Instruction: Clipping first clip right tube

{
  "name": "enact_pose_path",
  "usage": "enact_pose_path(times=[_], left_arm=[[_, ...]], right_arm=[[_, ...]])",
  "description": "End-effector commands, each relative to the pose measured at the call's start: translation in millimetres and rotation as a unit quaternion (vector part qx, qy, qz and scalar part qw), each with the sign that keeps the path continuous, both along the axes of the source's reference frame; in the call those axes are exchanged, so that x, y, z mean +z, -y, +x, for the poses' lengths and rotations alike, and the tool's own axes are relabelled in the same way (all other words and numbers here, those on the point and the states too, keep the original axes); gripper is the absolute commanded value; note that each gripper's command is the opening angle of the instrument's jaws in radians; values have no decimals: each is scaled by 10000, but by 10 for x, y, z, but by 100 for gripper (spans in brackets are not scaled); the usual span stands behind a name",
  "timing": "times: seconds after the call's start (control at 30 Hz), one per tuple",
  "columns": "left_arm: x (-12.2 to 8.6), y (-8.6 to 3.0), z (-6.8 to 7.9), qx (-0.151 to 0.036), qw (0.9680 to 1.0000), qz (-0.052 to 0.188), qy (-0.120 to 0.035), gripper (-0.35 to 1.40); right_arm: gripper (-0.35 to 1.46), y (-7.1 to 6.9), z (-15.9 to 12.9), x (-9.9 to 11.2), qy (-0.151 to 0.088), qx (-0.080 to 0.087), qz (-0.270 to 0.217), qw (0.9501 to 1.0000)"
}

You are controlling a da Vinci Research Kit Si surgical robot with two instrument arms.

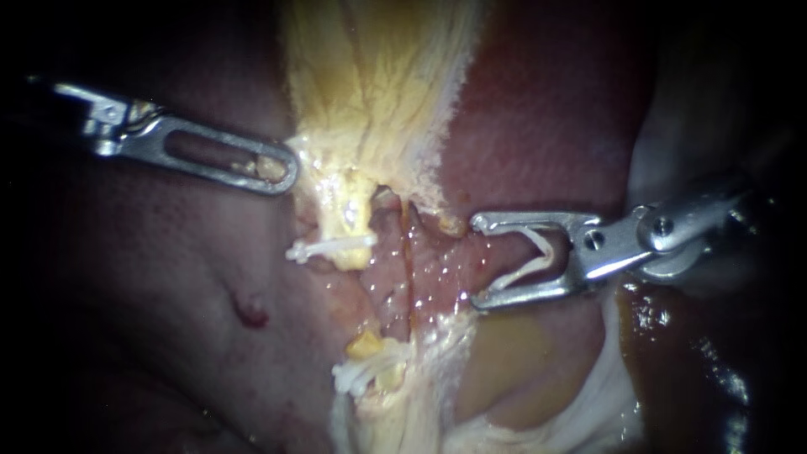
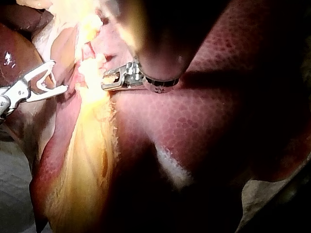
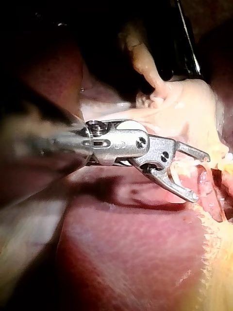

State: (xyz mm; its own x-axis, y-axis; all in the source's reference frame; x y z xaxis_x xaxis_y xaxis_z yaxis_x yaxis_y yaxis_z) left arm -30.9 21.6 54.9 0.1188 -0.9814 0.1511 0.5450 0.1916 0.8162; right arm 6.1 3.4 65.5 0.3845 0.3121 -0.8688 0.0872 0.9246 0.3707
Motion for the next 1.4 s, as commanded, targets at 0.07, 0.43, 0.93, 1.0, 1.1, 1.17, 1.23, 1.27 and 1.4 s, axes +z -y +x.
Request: enact_pose_path(times=[0.07, 0.43, 0.93, 1.0, 1.1, 1.17, 1.23, 1.27, 1.4], left_arm=[[1, 0, 0, -4, 10000, -3, -8, -35], [1, 0, 0, -3, 10000, -4, -8, -35], [3, 1, 0, -4, 10000, -9, -10, -35], [3, 1, 0, -2, 10000, -9, -9, -35], [3, 1, 0, -2, 10000, -9, -9, -35], [3, 1, 0, -2, 10000, -10, -9, -35], [4, 1, 0, -1, 10000, -10, -9, -35], [4, 1, 0, -1, 10000, -10, -9, -35], [5, 0, 0, 0, 10000, -11, -8, -35]], right_arm=[[50, 7, 5, 8, 23, 22, 136, 9999], [50, 45, 41, 61, 22, -187, 818, 9965], [50, 41, 78, 85, -484, 63, 1754, 9833], [50, 41, 81, 86, -596, -61, 1913, 9797], [49, 41, 84, 86, -697, -151, 2021, 9768], [49, 41, 85, 86, -717, -139, 2044, 9762], [49, 41, 85, 85, -739, -149, 2099, 9748], [49, 41, 85, 85, -753, -146, 2101, 9747], [49, 41, 85, 84, -772, -131, 2135, 9738]])
